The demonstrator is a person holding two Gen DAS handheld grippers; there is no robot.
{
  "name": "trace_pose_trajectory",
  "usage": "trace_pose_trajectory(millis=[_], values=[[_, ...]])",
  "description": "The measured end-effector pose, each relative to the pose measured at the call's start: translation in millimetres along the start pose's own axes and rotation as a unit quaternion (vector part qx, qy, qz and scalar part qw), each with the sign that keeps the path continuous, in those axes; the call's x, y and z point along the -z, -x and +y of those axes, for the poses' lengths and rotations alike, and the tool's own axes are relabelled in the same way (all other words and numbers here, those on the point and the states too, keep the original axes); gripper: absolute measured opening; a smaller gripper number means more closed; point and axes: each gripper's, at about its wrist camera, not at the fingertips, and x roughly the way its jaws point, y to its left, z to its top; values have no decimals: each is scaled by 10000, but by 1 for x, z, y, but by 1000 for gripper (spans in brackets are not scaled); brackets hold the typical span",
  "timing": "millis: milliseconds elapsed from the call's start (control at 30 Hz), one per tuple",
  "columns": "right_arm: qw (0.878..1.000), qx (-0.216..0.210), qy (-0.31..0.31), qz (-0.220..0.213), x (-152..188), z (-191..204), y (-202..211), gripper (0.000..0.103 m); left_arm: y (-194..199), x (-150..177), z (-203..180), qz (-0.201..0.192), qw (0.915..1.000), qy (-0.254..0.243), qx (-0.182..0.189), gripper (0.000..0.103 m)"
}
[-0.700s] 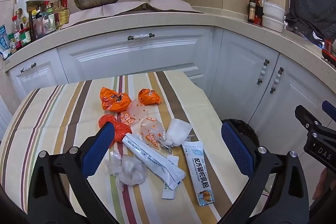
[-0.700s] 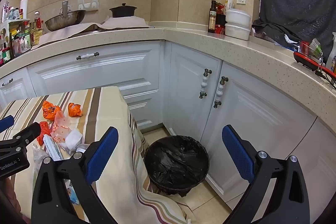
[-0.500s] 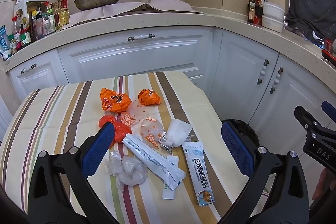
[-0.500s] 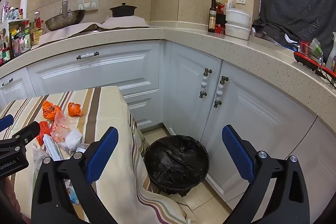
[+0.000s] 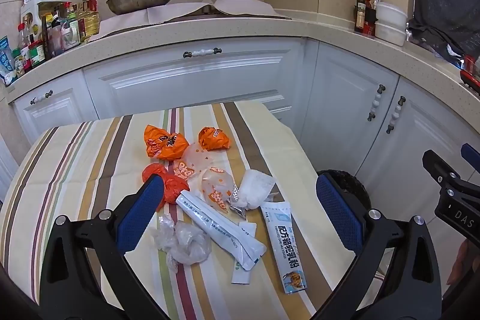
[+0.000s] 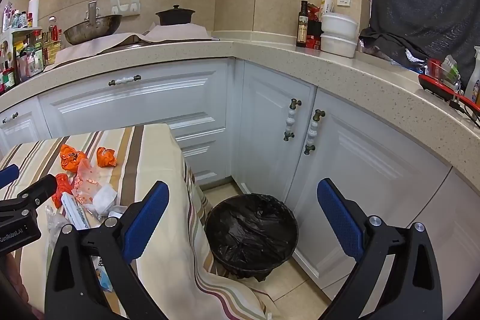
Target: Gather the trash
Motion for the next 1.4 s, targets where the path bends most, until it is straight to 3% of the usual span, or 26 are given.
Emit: trace_pose_trajectory(millis=[1400], values=[[10000, 8, 5, -2, -1, 1, 2, 96, -3, -1, -4, 39, 10000, -9, 11, 99]])
